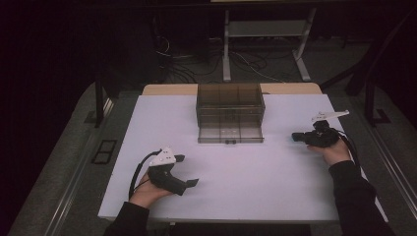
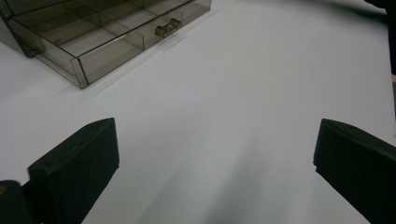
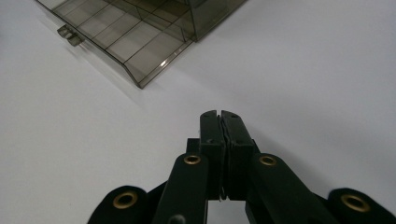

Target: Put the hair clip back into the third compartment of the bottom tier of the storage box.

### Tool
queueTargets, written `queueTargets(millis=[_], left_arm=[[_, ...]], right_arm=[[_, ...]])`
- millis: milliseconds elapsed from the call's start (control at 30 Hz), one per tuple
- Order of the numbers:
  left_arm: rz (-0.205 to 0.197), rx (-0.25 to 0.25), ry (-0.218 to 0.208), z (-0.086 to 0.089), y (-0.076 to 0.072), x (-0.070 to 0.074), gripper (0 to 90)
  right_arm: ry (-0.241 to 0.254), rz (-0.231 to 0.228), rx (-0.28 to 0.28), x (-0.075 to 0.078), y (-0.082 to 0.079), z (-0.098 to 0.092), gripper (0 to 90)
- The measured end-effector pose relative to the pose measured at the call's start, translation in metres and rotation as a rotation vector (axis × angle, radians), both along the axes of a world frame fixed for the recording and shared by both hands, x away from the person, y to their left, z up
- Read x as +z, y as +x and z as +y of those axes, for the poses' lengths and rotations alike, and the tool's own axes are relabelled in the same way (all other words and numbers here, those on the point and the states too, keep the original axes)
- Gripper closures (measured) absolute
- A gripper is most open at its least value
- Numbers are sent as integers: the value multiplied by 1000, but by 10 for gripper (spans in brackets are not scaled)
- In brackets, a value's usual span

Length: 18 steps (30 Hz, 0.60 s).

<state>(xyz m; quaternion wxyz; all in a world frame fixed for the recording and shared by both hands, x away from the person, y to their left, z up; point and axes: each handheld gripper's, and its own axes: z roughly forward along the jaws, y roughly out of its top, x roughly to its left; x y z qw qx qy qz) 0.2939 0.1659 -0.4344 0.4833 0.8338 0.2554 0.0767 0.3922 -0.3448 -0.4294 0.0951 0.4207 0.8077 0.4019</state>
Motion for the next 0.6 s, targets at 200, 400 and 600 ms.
queueTargets(millis=[200, 400, 600], left_arm=[[-1, 14, 1, 0, -1, 1, 0], [-5, 14, 0, 0, -1, 1, 0], [-11, 14, -1, 0, -1, 1, 0]], right_arm=[[7, -8, -1, 3, -1, 2, 872], [34, -26, 13, 9, -2, 4, 872], [42, -31, 24, 13, -3, 9, 872]])
